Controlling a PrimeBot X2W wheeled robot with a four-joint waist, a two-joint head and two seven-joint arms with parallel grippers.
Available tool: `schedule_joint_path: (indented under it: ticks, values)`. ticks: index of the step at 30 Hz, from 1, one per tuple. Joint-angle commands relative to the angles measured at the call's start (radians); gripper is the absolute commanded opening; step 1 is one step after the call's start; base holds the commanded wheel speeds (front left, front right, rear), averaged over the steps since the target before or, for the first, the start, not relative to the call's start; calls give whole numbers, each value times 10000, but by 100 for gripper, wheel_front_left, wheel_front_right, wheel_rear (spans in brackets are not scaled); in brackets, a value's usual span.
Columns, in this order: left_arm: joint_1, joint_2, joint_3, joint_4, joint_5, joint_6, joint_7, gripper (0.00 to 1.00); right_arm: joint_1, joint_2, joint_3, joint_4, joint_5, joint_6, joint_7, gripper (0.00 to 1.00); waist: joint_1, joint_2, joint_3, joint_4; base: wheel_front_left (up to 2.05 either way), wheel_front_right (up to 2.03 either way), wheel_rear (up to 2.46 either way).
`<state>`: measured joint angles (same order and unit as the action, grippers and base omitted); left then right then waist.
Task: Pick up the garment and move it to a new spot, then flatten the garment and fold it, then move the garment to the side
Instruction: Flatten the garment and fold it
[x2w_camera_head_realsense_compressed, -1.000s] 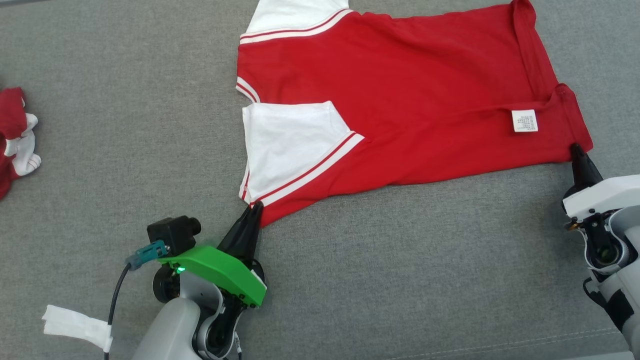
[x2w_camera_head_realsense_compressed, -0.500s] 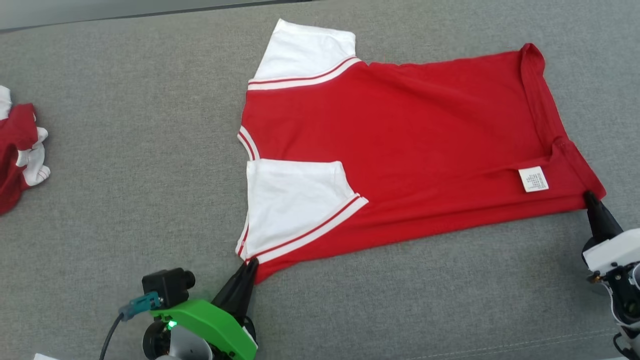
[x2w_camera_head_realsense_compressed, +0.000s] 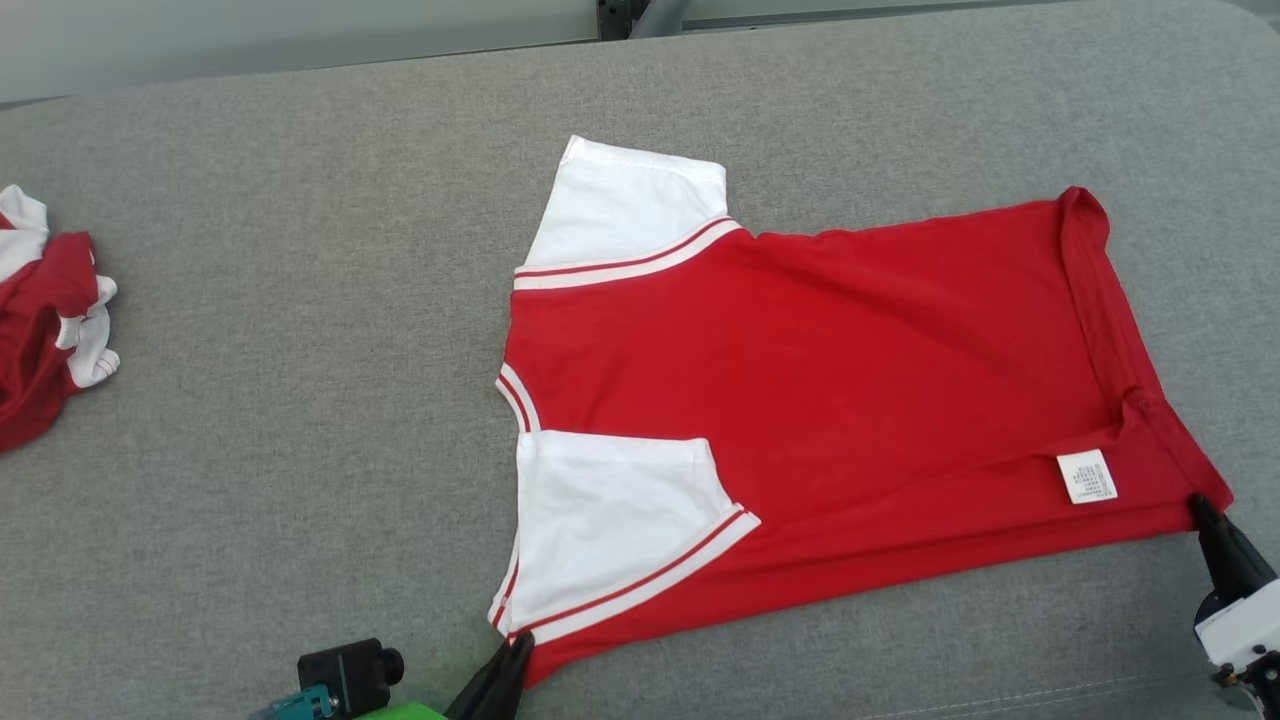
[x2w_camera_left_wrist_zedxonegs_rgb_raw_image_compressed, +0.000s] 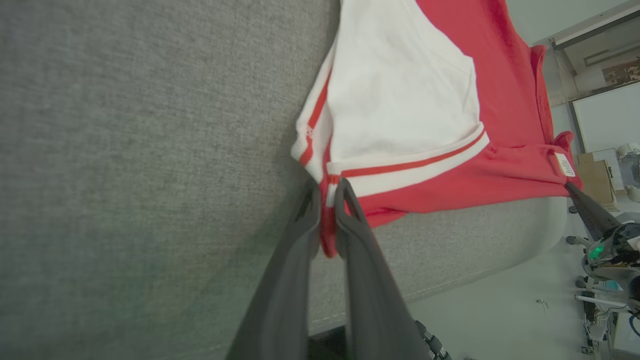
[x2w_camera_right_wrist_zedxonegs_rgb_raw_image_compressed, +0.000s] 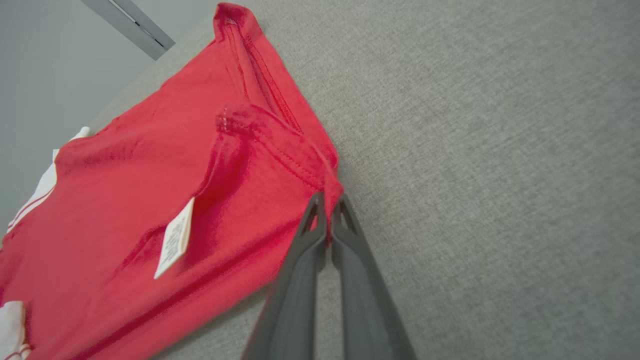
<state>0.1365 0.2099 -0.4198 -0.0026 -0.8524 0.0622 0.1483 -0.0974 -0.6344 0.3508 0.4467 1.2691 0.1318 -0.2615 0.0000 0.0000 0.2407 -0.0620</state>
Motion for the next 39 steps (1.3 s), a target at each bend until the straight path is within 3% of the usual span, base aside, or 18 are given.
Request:
schedule_joint_path:
  ticks: [1, 2, 3, 4, 5, 6, 10, 15, 22, 28, 32, 39]
  values:
    - [168, 82, 50, 2, 40, 108, 14, 0, 120, -91, 15, 47, -64, -21, -56, 0, 0, 0, -70, 1, 0, 0, 0]
    - [197, 49, 22, -11, 45, 129, 28, 4, 183, -79, 131, 74, -114, -21, -56, 0, 0, 0, -114, 7, 0, 0, 0]
    - [213, 27, 2, -19, 38, 133, 35, 18, 219, -97, 233, 85, -191, -21, -56, 0, 0, 0, -153, 10, 0, 0, 0]
    - [218, 8, -12, -28, 34, 157, 30, 36, 228, -110, 276, 83, -227, -21, -57, 14, 0, 0, -176, 10, 0, 0, 0]
    - [221, 2, -22, -29, 49, 181, 13, 74, 216, -78, 174, 59, -279, -21, -55, 62, 0, 0, -193, 5, 0, 0, 0]
    - [228, -5, -4, -22, 101, 232, -36, 100, 218, -21, -19, 30, -357, -21, -57, 100, 0, 0, -209, 0, 0, 0, 0]
    - [188, -68, 131, -17, 132, 354, -221, 100, 463, 220, -1035, -334, -1233, -16, -47, 100, 0, 0, -222, -28, 0, 0, 0]
    - [-378, 256, 576, -6, 228, 412, -376, 100, 887, 835, -2201, -1207, -2057, -15, -47, 100, 0, 0, -162, -141, 0, 0, 0]
    - [-2885, 822, 1171, 23, 552, 368, -124, 100, 595, 1594, -2215, -2027, -2790, -13, -49, 100, 0, 0, 353, -353, 0, 0, 0]
    - [-6169, 1250, 1176, 1079, 828, 34, 934, 100, -90, 1823, -1856, -2285, -3190, -15, -48, 100, 0, 0, 1284, -650, 0, 0, 0]
    - [-8856, 1335, 893, 2478, 697, -303, 2378, 100, -690, 1904, -1765, -2263, -3269, -15, -48, 100, 0, 0, 2016, -902, 0, 0, 0]
    - [-11401, 1257, 187, 4111, 977, -720, 3919, 100, -1176, 1939, -1546, -2370, -3245, -15, -48, 100, 0, 0, 2615, -1288, 0, 0, 0]
